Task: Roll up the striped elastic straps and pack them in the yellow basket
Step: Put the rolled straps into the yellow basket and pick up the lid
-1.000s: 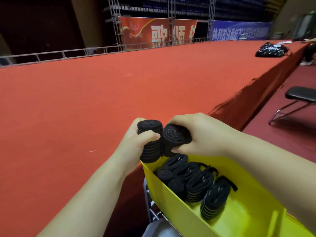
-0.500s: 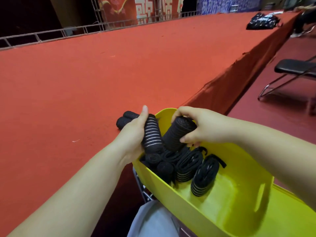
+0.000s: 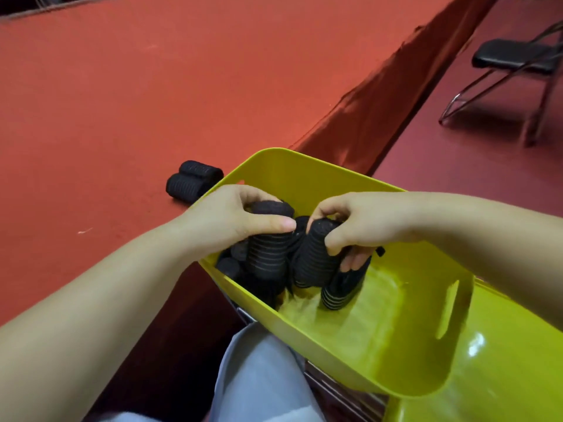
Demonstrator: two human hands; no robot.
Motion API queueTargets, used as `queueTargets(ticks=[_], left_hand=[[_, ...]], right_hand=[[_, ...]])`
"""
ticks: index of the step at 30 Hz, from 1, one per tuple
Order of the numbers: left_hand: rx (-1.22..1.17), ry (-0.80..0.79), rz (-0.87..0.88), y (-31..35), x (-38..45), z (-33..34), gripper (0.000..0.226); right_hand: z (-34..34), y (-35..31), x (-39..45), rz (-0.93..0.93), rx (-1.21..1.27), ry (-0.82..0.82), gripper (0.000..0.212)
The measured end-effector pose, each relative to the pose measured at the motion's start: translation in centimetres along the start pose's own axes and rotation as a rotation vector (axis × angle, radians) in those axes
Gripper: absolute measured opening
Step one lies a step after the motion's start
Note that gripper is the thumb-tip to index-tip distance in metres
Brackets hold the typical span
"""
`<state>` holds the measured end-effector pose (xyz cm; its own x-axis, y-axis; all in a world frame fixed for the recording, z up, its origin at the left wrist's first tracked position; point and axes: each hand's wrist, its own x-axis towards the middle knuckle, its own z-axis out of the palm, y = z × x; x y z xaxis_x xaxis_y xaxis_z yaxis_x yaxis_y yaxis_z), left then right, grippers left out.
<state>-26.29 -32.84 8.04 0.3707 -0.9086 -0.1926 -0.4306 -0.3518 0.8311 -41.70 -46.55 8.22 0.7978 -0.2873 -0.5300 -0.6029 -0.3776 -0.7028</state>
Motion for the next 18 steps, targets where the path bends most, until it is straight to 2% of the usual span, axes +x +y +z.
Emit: queueTargets(ticks=[6, 11, 18], left_hand=[[0.287, -0.432, -0.067, -0.3, 0.3, 0.9, 0.047], [0.796, -0.562, -0.026, 0.8, 1.0, 4.1, 0.054], [0.935, -0.734, -0.139, -0.8, 2.4, 6.3, 0.071]], right_hand=[[1.0, 0.7, 0.6, 0.124, 0.038, -0.133, 0.019], [2.5, 1.1, 1.2, 0.129, -0.042, -0.078, 0.021], [4.9, 1.9, 2.2, 0.134, -0.068, -0.016, 0.030]])
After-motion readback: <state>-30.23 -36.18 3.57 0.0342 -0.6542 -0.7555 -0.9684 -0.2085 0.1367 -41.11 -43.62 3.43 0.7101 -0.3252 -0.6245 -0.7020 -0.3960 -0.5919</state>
